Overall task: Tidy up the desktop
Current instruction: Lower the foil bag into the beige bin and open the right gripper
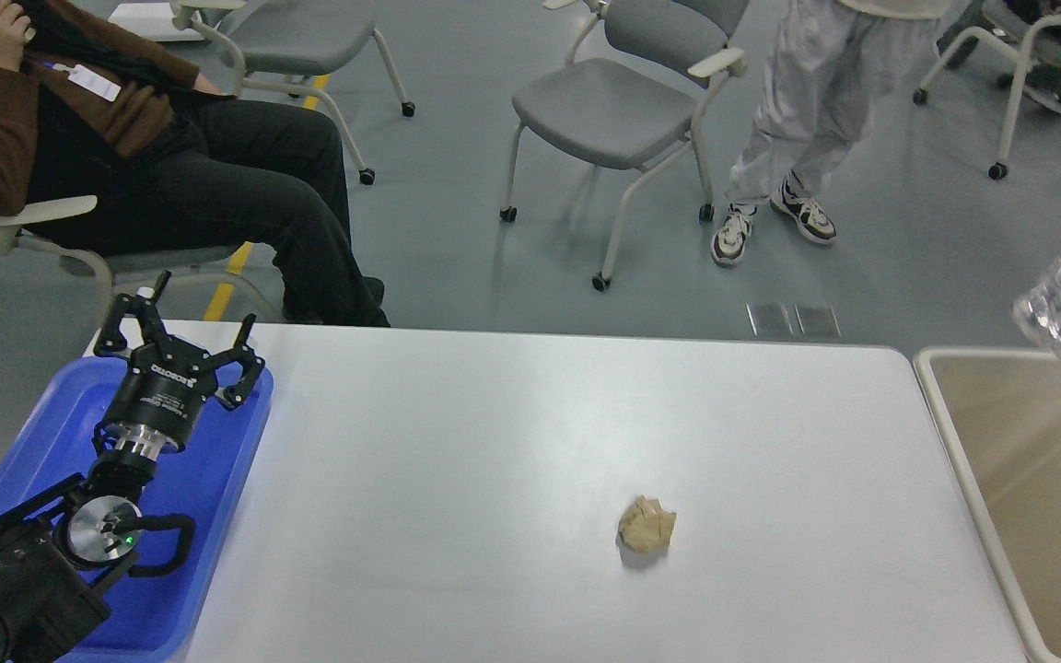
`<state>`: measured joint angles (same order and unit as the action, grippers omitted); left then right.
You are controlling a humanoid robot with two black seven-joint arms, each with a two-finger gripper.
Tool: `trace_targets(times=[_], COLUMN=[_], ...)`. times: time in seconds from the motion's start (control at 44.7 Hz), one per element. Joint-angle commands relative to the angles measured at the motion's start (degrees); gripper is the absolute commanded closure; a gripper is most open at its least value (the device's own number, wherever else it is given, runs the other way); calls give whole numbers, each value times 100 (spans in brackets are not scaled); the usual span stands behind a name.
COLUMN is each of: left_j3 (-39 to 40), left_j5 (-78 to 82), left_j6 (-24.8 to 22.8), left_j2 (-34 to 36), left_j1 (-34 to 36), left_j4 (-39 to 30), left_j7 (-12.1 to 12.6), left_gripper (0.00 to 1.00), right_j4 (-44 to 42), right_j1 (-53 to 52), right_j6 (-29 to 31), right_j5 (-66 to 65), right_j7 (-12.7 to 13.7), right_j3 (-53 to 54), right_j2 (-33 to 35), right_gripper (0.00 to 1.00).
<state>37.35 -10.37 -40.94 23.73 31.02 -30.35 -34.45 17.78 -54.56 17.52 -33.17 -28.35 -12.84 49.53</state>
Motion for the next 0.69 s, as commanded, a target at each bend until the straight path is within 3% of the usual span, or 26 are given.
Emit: trace_targets(times=[0.0,0.112,0.313,0.38,0.47,0.671], left_j3=[0,0,0,0,0,0], left_j5=[-1,-1,-1,-1,-1,-1], left_j6=[7,7,7,7,7,7], left_j2=[0,0,0,0,0,0], left_j1=[0,0,0,0,0,0], left_j4=[3,3,3,3,3,3], left_j7=[-1,-1,-1,-1,-1,-1], left_gripper=[2,2,2,2,2,2], right_j4=[-2340,-2490,-2499,-2499,-2499,-2499], right_j1=[833,991,1246,1334,1413,1598], right_j6=[112,42,-230,-362,-495,-609], right_j5=[381,407,846,917,935,943], right_j7=[233,873,2420,2755,2984,3037], right_j3=[-263,-184,-34,-25,-17,106], right_j2=[-1269,-1498,-1832,-1938,-2096,-2342], right_gripper=[100,100,100,100,100,100])
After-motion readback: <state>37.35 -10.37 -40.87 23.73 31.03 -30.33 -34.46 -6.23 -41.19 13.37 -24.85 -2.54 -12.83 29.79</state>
